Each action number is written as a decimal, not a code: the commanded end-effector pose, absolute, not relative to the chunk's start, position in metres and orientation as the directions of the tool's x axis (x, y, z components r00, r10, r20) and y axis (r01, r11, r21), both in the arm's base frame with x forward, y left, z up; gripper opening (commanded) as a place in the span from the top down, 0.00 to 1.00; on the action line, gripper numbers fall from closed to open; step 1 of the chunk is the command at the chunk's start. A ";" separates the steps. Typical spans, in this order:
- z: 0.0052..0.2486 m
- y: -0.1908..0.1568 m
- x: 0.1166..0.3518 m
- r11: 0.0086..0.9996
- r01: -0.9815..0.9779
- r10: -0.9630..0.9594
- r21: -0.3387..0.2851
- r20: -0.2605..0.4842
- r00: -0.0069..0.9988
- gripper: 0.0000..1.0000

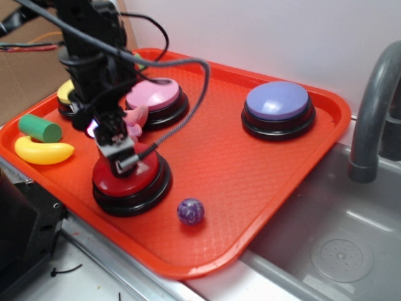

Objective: Push the red button.

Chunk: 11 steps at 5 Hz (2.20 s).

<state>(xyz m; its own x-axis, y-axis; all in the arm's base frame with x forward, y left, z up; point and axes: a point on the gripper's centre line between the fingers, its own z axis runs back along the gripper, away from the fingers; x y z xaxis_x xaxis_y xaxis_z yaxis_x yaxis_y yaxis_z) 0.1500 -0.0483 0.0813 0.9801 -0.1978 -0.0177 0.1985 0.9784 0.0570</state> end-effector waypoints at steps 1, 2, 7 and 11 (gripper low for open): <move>0.127 -0.034 0.142 0.992 0.118 -0.120 0.047 0.048 0.992 0.00; 0.135 -0.027 0.137 0.995 0.090 -0.092 0.044 0.043 0.995 0.00; 0.186 0.000 0.128 0.998 -0.006 0.006 0.067 0.000 1.000 0.00; 0.221 0.008 0.135 0.995 -0.059 0.056 0.086 0.035 0.998 0.00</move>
